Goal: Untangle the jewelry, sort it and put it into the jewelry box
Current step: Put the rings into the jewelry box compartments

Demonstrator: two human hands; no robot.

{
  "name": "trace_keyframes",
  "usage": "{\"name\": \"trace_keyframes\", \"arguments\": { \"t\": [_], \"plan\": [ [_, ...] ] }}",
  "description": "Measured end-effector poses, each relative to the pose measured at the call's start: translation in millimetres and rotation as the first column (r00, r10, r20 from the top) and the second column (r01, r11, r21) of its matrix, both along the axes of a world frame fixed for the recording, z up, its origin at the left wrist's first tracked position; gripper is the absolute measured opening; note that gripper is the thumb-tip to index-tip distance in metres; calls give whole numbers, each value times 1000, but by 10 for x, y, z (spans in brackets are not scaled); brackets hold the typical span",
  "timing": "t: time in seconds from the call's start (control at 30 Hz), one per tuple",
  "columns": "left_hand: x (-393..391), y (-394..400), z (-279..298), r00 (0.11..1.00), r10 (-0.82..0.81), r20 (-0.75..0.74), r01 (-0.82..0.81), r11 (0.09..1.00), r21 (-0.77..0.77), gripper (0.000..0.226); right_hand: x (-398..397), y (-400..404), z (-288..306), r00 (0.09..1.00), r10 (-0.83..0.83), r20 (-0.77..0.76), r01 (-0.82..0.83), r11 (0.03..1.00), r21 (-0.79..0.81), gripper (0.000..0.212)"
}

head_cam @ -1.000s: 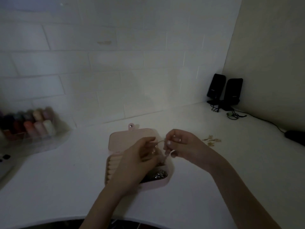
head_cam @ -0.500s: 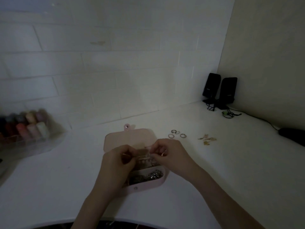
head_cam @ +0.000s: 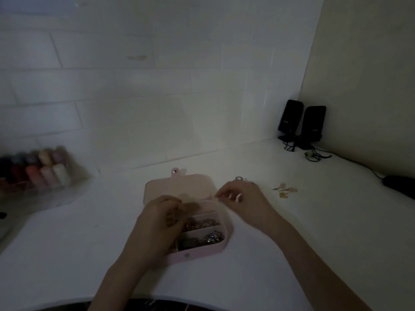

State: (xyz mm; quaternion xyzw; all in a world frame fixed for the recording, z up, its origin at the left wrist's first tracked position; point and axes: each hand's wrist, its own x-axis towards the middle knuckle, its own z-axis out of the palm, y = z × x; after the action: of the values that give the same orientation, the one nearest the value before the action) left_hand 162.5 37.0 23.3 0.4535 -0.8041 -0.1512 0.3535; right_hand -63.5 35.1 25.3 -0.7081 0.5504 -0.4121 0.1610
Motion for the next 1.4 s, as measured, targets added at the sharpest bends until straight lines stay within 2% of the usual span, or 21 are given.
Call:
{"name": "trace_keyframes", "arguments": {
  "t": [0.1,0.13,0.2,0.23,0.3,0.43,0.57,0.63,0.7,0.77,0.87,0.97,1.0,1.07,1.13,1.23,1.33,1.4],
  "plan": [
    [150,-67,-52,989,111,-102,-103,991,84,34,-412,-182,86,943,-332,-4,330,940,-89,10],
    [192,-98,-86,979,162,-126,-148,982,113,33,-554,-236,92,905,-418,-76,413,908,-71,13],
    [237,-145,-141,956,259,-135,-231,953,196,45,-775,-331,20,847,-469,-249,493,869,40,22],
    [239,-157,-169,950,274,-147,-233,941,247,52,-818,-366,-32,838,-460,-294,503,859,91,25],
    [211,-173,-211,940,269,-210,-189,923,336,60,-805,-395,-132,847,-447,-289,499,855,142,23],
    [172,-215,-296,923,297,-244,-183,898,400,61,-723,-475,-275,810,-486,-328,542,834,102,36],
    [53,-189,-335,895,318,-313,-179,898,401,56,-748,-550,-352,808,-490,-328,527,849,29,21],
    [-8,-194,-364,887,346,-306,-216,897,386,52,-735,-520,-329,828,-510,-233,523,852,-4,17],
    [-40,-192,-377,884,372,-285,-255,892,373,49,-609,-442,-250,892,-450,-51,446,892,-73,13],
    [-43,-178,-372,882,385,-271,-280,891,358,49,-353,-332,-129,974,-225,21,226,966,-124,14],
    [-29,-159,-359,875,389,-290,-279,892,355,50,54,-252,-95,988,77,-135,-95,986,-138,20],
    [-35,-144,-341,866,402,-297,-283,884,372,49,227,-298,-144,951,125,-282,-166,978,-126,25],
    [-40,-140,-336,863,405,-303,-283,883,375,48,248,-306,-146,953,149,-265,-181,978,-100,26],
    [-42,-135,-327,864,401,-305,-282,887,367,47,238,-275,-78,974,195,-118,-199,980,-27,30],
    [-37,-133,-319,868,400,-294,-286,887,363,47,120,-263,25,991,135,0,-134,990,-49,31],
    [-42,-125,-312,872,400,-282,-292,888,356,45,-260,-336,86,990,-86,109,101,986,-134,26],
    [-55,-116,-293,877,392,-278,-297,896,329,42,-620,-446,-77,924,-375,72,381,915,-132,19],
    [-59,-120,-287,875,393,-284,-297,897,329,41,-741,-514,-241,906,-423,-17,423,906,-19,25]
  ]
}}
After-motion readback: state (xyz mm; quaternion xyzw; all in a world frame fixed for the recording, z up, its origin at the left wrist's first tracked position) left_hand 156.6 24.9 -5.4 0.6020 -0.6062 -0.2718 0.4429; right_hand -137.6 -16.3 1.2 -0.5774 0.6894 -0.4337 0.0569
